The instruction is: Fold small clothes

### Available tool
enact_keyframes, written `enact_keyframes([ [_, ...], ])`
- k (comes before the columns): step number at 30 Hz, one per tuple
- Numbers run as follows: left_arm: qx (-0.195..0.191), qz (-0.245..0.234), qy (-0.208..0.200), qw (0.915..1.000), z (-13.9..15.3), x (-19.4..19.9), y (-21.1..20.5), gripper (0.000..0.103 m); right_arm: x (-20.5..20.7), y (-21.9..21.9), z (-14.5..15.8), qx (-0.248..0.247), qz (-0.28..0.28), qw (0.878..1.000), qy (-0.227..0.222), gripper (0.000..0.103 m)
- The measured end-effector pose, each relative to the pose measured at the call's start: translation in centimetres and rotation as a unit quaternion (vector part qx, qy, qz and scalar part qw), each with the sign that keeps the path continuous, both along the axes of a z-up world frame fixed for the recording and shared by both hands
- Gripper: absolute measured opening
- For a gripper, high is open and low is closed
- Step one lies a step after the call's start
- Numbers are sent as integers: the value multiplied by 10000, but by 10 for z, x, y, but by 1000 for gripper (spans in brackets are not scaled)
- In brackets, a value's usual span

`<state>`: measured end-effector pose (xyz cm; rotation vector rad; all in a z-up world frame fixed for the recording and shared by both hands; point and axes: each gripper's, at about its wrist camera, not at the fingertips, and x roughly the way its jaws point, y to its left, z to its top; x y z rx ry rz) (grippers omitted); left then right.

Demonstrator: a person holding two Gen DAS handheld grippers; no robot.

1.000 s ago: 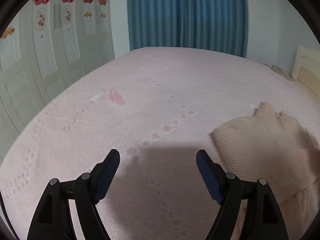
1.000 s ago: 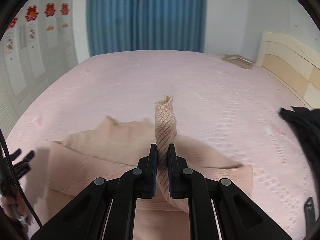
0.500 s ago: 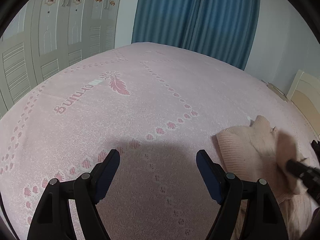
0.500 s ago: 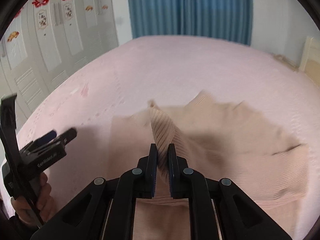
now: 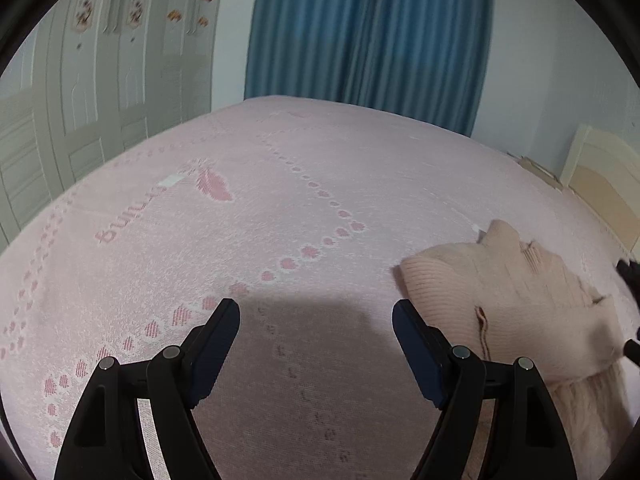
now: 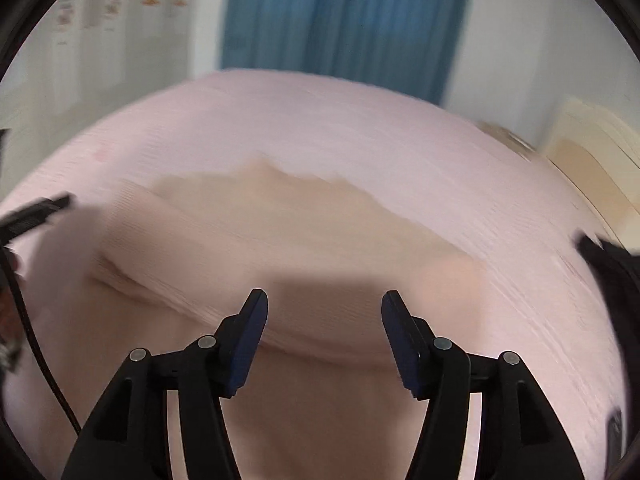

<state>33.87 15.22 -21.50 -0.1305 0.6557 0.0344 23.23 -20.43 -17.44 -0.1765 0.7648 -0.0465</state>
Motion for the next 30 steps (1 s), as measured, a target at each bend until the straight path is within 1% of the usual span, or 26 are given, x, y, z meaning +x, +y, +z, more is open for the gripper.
enact_keyframes([
  [1, 78, -65, -57, 9999, 0, -2, -5, 77, -6, -21, -4, 115, -230, 9997, 26, 59],
  [3, 212, -92, -184, 9996, 1, -7, -10, 77, -9, -46, -11, 296, -563, 9979, 149, 59],
  [5, 263, -183, -315, 9990, 3, -10, -14, 77, -8, -70, -20, 596, -747, 9948, 356, 59],
  [6, 309, -178, -360, 9987, 5, -12, -16, 77, -8, -77, -24, 621, -815, 9938, 440, 59],
  [8, 355, -116, -323, 9988, 7, -12, -18, 77, -12, -94, -28, 603, -900, 9927, 539, 58],
  [9, 299, -123, -211, 9993, 8, -11, -19, 77, -12, -98, -28, 640, -887, 9922, 596, 58],
  [10, 59, -182, 2, 9998, 9, -13, -21, 77, -11, -101, -29, 702, -857, 9916, 662, 58],
  [11, -155, -284, 114, 9994, 11, -17, -24, 77, -10, -104, -28, 763, -852, 9909, 711, 58],
  [12, -327, -425, 190, 9984, 13, -23, -29, 77, -9, -105, -27, 818, -859, 9903, 730, 58],
  [16, -747, -881, 391, 9925, 20, -44, -55, 77, -7, -108, -17, 1120, -767, 9884, 686, 58],
  [18, -956, -986, 501, 9893, 22, -49, -70, 75, -8, -108, -13, 1224, -715, 9879, 633, 58],
  [20, -1136, -1065, 578, 9861, 22, -48, -82, 70, -13, -109, -11, 1246, -719, 9879, 577, 58],
  [21, -1215, -1073, 632, 9847, 22, -45, -88, 69, -15, -110, -10, 1233, -746, 9880, 556, 58],
  [24, -1479, -1022, 770, 9807, 13, -37, -101, 64, -20, -116, -5, 1301, -792, 9872, 471, 58],
  [25, -1561, -929, 861, 9796, 8, -31, -103, 62, -21, -119, -2, 1366, -794, 9864, 444, 58],
  [26, -1613, -820, 951, 9789, 3, -26, -105, 57, -22, -122, 0, 1433, -818, 9854, 415, 58],
  [27, -1746, -715, 1029, 9766, -2, -22, -106, 46, -22, -126, 1, 1500, -851, 9842, 400, 58],
  [28, -1982, -609, 1099, 9721, -8, -16, -104, 42, -22, -131, 1, 1606, -895, 9821, 407, 58],
  [30, -2205, -469, 1114, 9679, -16, -11, -104, 31, -21, -139, 0, 1764, -969, 9787, 414, 58],
])
